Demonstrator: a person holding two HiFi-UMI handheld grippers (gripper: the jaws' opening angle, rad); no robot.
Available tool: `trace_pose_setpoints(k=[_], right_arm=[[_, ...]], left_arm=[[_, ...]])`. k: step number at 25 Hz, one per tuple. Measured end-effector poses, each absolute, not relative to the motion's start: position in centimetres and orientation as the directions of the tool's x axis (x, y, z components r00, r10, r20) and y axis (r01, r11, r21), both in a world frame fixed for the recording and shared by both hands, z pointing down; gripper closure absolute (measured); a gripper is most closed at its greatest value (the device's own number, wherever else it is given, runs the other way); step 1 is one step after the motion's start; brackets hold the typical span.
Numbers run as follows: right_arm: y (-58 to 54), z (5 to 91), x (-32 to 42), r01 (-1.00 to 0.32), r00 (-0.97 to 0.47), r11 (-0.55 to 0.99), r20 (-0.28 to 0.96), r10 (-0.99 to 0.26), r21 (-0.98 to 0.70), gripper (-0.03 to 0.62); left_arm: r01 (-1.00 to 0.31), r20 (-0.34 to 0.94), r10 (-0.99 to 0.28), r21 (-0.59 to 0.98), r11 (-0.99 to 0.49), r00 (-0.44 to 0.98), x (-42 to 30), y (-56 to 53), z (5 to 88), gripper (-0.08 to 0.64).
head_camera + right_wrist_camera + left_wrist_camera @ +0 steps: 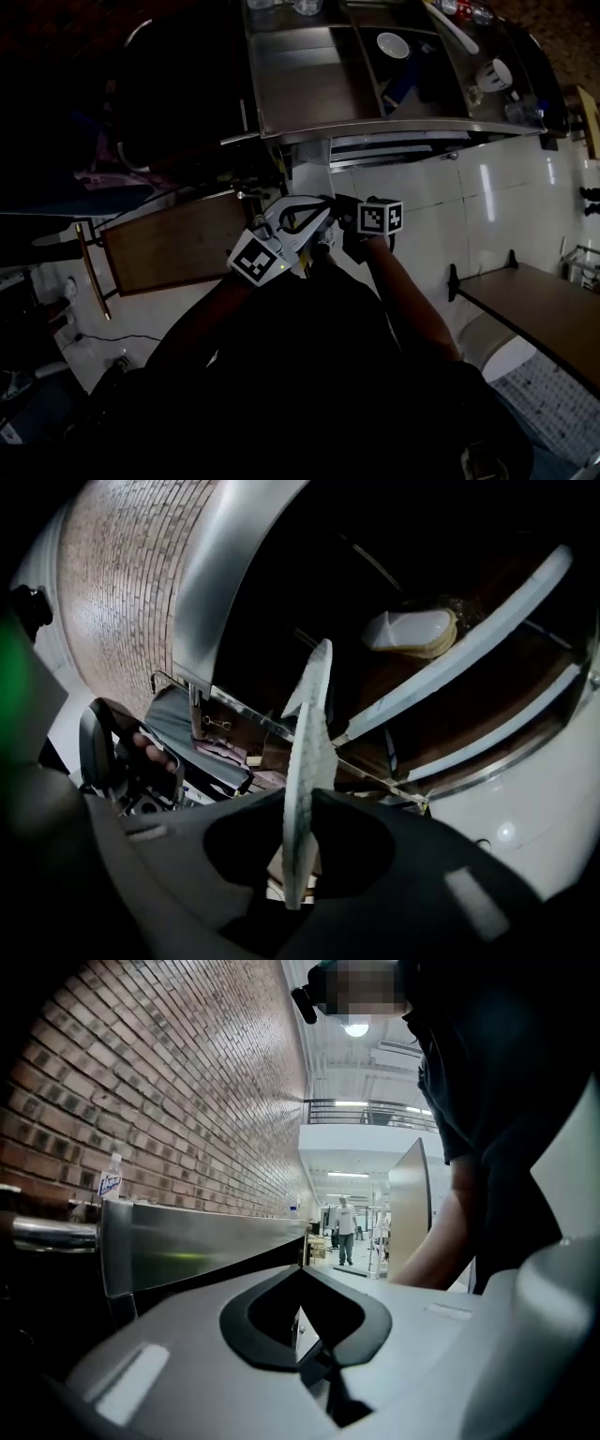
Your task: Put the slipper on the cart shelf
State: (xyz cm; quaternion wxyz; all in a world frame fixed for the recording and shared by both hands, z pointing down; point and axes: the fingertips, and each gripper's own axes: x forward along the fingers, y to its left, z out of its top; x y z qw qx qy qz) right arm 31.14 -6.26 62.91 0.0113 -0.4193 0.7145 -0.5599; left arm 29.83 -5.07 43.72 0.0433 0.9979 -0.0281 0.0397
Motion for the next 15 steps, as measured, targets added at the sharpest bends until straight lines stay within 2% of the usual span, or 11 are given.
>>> trace_pose_setpoints(k=[10, 15], right_arm=[[-11.8, 67.3, 35.2, -0.614, -0.670, 0.071, 0.471, -0.574, -0.786, 0.525], [-15.5, 68.3, 36.4, -0.643, -0.653, 0.127, 0.454, -0.607, -0.755, 0.525]], left_arm=[[-0.215, 0.134, -0.201, 0.099, -0.972, 0.970, 33.9, -7.6, 45.3, 0.560], [-0.289, 0.140, -0.275, 0.092, -0.953, 0.951, 34.5, -8.8, 45.6, 0.560]])
